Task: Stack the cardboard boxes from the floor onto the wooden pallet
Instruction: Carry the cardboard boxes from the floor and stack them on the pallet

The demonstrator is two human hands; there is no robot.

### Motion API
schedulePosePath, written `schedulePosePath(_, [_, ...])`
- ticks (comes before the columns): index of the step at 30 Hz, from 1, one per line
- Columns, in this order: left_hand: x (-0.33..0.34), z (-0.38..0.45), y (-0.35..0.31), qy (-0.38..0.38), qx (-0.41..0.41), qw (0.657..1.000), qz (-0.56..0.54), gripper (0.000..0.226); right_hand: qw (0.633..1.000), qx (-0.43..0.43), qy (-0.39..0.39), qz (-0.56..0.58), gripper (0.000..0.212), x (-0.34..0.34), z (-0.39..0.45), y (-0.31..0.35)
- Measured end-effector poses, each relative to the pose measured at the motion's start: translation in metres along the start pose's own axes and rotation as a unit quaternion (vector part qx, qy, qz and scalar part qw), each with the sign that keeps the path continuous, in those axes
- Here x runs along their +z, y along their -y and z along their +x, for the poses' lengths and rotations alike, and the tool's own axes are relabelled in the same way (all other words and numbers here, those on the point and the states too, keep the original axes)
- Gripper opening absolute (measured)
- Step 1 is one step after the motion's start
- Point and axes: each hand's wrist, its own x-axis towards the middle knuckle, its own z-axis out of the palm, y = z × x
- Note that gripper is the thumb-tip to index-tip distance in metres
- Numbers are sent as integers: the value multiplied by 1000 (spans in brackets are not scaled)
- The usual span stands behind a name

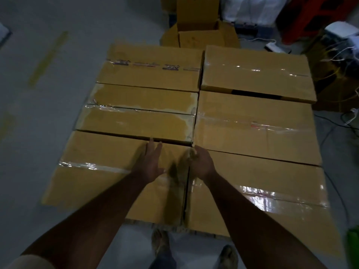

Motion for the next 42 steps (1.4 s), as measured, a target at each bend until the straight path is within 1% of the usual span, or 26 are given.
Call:
schedulePosePath(1, [-1,10,9,2,-5,1000,16,112,1000,4,-11,-1,23,7,15,-4])
schedulePosePath(3, [-3,27,24,14,-9,999,46,122,999,34,-26,0,43,18,33,-8])
schedulePosePath(4, [-4,36,31,23,-9,998,53,126,999,35,-41,-5,48,25,44,-15])
schedulePosePath(7, [-6,53,44,56,-8,996,71,135,997,49,-58,13,47,32,55,-7])
schedulePosePath(10, [-11,61,47,76,-5,993,94,138,994,71,-63,59,51,47,80,-31])
schedulePosePath(11, [-12,62,48,79,-5,992,98,139,991,91,-62,71,46,46,78,-21])
schedulePosePath(13, [-11,65,50,83,-4,992,99,140,985,107,-83,103,27,37,67,10])
schedulePosePath(14, [-11,66,51,82,-4,992,96,140,980,119,-94,131,19,36,67,16])
schedulePosePath(15, [-10,66,52,81,-3,992,93,140,973,134,-101,157,16,36,69,18])
schedulePosePath(17, [-10,66,53,75,0,993,90,139,962,160,-109,194,22,36,74,16])
schedulePosePath(19, [-8,65,54,71,-1,993,92,139,955,173,-111,215,32,40,76,13])
schedulePosePath(21, [-6,64,54,63,-4,994,93,139,949,183,-111,233,37,41,79,10])
schedulePosePath(31, [-1,61,60,37,3,995,89,135,943,169,-118,260,40,46,74,4])
schedulePosePath(33, [0,61,60,32,5,995,91,134,960,138,-113,215,36,47,71,3])
schedulePosePath(34, [0,61,58,34,5,995,96,134,982,102,-106,116,33,48,69,2])
schedulePosePath(35, [0,61,56,37,2,994,102,134,993,62,-101,-17,40,50,66,-1])
schedulePosePath(36, [0,61,55,39,0,994,107,134,984,29,-96,-150,57,54,61,-5])
schedulePosePath(37, [0,61,53,40,-2,993,107,134,967,-7,-94,-235,78,59,56,-8])
schedulePosePath(38, [0,60,53,40,-3,994,105,133,958,-30,-79,-273,95,63,51,-9])
schedulePosePath(39, [1,60,53,40,-4,994,103,133,954,-43,-56,-292,104,67,47,-10])
schedulePosePath(41, [2,60,53,39,-7,994,107,131,948,-40,-13,-316,109,72,44,-14])
schedulePosePath(42, [3,59,53,39,-9,993,110,130,944,-38,-5,-327,110,72,44,-14])
